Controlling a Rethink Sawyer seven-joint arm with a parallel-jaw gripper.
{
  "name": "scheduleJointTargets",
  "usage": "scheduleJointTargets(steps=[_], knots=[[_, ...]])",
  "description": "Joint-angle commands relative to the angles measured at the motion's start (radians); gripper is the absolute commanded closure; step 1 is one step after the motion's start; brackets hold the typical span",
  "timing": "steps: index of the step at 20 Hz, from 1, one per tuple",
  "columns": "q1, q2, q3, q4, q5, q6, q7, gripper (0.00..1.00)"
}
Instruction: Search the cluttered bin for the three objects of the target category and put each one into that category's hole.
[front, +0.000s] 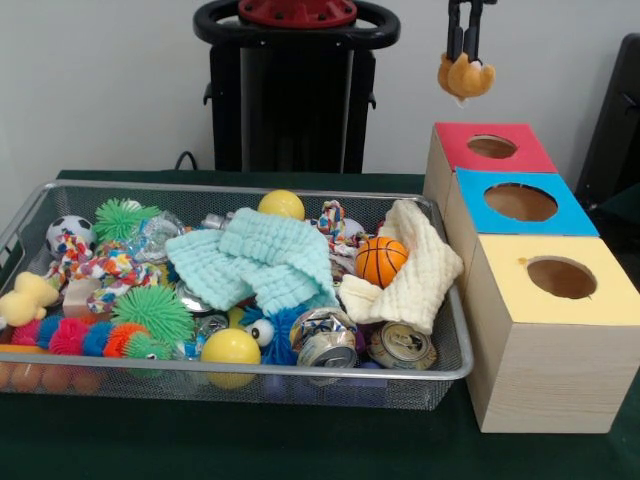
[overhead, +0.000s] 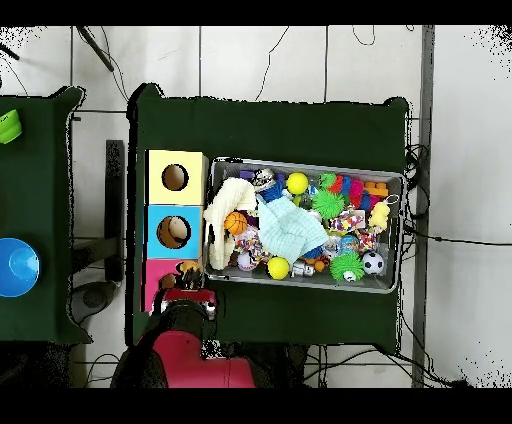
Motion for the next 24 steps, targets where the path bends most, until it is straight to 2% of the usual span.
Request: scheduleJointTargets(steps=[1,12,16,21,24], knots=[[0.006,0.087,-0.029,-0.048,0.092,-0.05,0.23,1.0],[0.015,0.142,-0.034,-0.042,0.126,-0.15,0.226,1.0],[0.055,0.148,-0.064,-0.047,0.183,-0.153,0.234,1.0],[0.139,0.158,-0.134,-0.071,0.273,-0.126,0.226,1.0],[0.162,0.164,-0.146,-0.075,0.309,-0.121,0.228,1.0]])
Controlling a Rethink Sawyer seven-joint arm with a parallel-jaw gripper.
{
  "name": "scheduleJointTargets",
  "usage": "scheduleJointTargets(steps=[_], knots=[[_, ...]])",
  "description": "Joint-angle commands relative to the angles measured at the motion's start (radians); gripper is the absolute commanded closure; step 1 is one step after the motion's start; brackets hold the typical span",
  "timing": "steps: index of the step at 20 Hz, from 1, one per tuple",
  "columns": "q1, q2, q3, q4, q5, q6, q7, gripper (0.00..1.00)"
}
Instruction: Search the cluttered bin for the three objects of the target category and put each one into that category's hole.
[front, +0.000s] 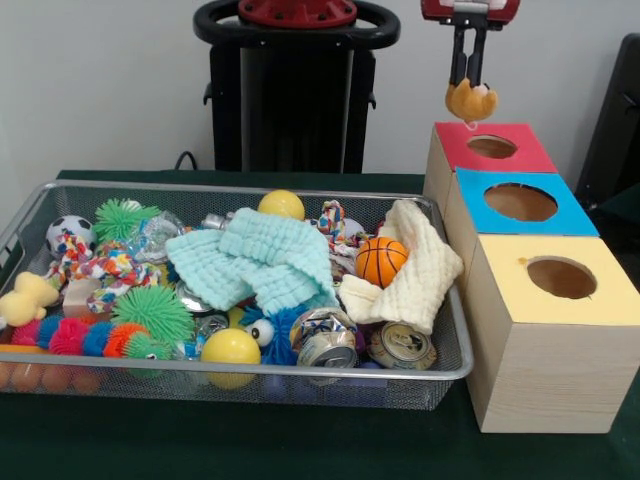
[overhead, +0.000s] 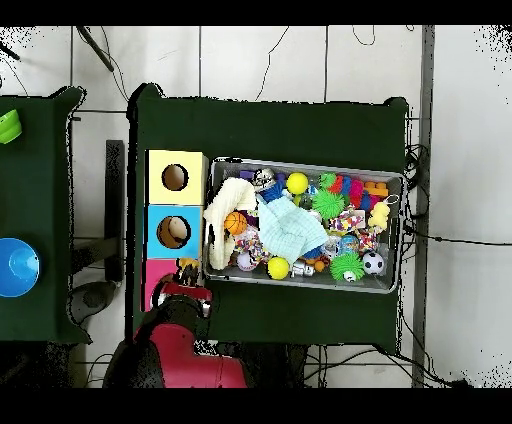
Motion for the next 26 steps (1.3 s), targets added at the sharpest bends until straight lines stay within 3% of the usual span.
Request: scheduleJointTargets(steps=[1,7,21,26], knots=[[0.054,0.044,-0.053,-0.074,0.133,-0.001,0.23,1.0],[0.072,0.052,-0.047,-0.064,0.17,-0.018,0.227,1.0],[-0.001,0.114,0.027,-0.048,0.127,-0.168,0.252,1.0],[0.004,0.139,0.028,-0.05,0.141,-0.195,0.252,1.0]])
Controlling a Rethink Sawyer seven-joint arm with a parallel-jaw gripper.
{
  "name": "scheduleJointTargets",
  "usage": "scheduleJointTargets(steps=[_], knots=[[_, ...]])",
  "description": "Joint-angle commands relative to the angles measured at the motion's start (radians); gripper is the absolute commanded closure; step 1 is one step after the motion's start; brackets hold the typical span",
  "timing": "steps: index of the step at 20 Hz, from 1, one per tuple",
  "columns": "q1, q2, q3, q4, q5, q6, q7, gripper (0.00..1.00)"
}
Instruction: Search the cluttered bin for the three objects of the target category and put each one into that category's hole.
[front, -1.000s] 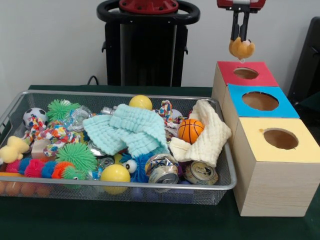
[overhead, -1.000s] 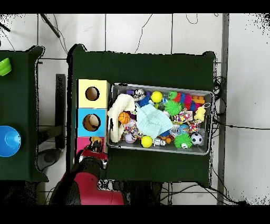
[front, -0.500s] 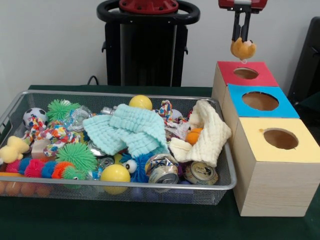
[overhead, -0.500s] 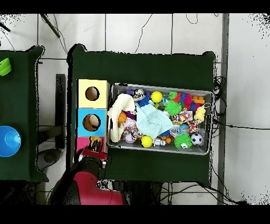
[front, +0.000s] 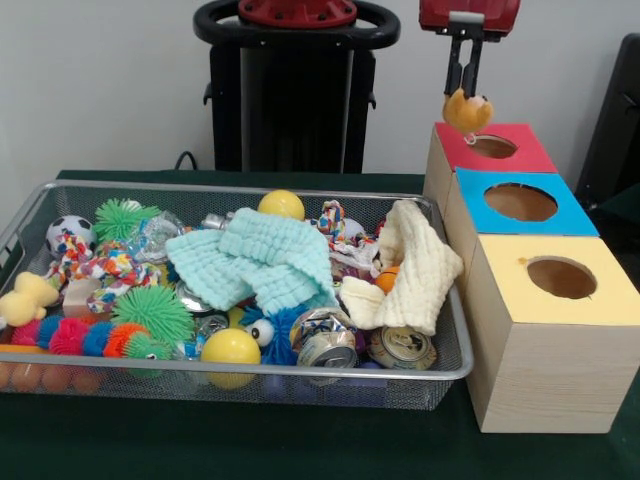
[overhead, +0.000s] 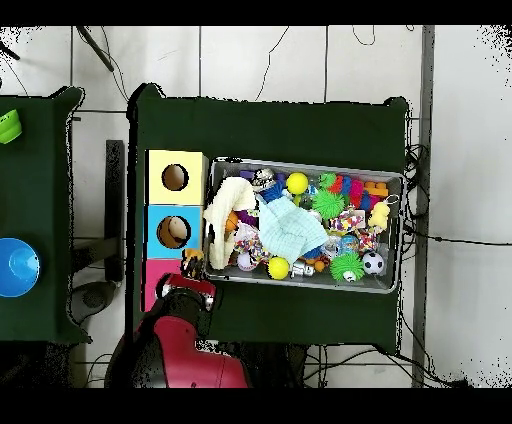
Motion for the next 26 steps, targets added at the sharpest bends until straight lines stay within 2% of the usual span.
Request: scheduleJointTargets(steps=[1,16,26], knots=[[-0.025,0.075,0.063,-0.049,0.039,-0.088,0.251,1.0],[0.072,0.078,0.007,-0.066,0.153,-0.041,0.216,1.0],[0.002,0.089,0.1,-0.025,0.101,-0.051,0.256,1.0]])
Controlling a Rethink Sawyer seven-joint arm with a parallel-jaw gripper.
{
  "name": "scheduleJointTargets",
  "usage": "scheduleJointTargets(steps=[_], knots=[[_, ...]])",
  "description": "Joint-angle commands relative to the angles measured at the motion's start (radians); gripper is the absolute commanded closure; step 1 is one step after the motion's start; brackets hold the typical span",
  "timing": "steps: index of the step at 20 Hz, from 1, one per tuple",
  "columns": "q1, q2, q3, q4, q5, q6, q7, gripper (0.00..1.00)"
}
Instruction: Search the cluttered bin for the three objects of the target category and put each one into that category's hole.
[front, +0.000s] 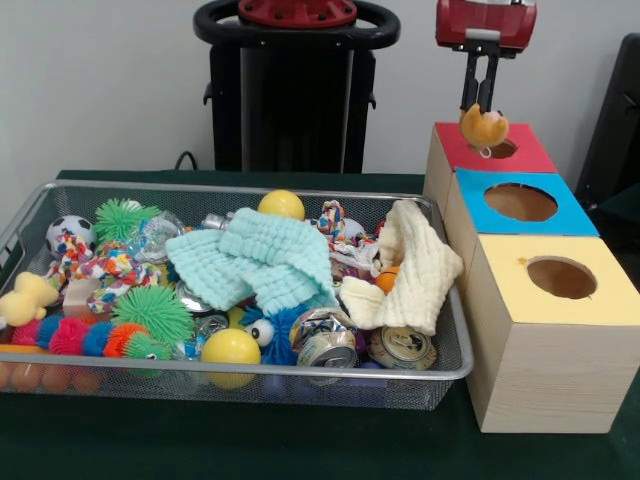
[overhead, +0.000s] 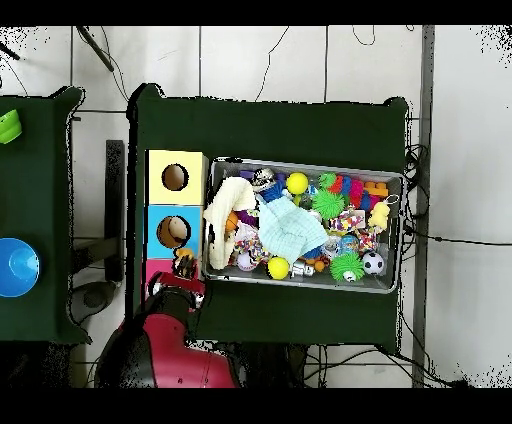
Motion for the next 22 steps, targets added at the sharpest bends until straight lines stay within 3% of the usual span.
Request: scheduleJointTargets(steps=[1,15,22], knots=[[-0.06,0.038,0.098,-0.025,0.014,-0.002,0.255,1.0],[-0.127,0.109,0.21,0.019,-0.005,0.013,0.273,1.0],[-0.065,0.092,0.181,0.013,0.063,0.118,0.24,1.0]])
